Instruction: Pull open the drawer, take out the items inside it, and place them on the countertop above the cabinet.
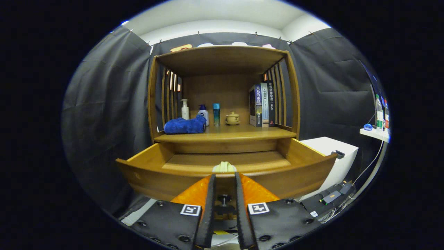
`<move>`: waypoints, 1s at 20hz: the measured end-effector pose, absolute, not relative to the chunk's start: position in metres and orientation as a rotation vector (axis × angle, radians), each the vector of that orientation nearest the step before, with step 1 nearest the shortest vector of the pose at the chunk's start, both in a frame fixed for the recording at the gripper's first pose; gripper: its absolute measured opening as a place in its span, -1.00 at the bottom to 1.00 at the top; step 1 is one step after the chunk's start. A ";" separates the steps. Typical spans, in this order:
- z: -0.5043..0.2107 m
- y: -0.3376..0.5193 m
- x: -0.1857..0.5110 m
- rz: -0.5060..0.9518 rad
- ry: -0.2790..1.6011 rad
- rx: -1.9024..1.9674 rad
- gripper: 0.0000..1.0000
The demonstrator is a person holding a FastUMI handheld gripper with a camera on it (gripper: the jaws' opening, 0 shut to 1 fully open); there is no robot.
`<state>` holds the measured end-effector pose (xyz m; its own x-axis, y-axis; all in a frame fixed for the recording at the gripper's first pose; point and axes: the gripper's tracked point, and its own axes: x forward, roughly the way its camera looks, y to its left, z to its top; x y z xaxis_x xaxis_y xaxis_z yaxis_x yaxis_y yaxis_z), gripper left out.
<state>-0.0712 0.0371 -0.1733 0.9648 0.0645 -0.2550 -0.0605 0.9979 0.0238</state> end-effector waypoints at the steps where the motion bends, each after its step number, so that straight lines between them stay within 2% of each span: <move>1: -0.168 0.038 -0.063 0.063 0.282 0.045 -0.27; 6: -0.152 0.039 -0.021 0.048 0.443 0.123 0.95; 12: -0.135 0.041 0.031 0.097 0.562 0.051 0.96; 20: -0.170 0.044 0.074 0.116 0.803 -0.005 0.98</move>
<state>0.0744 0.0445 -0.1700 0.6886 0.1015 -0.7180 -0.1052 0.9937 0.0395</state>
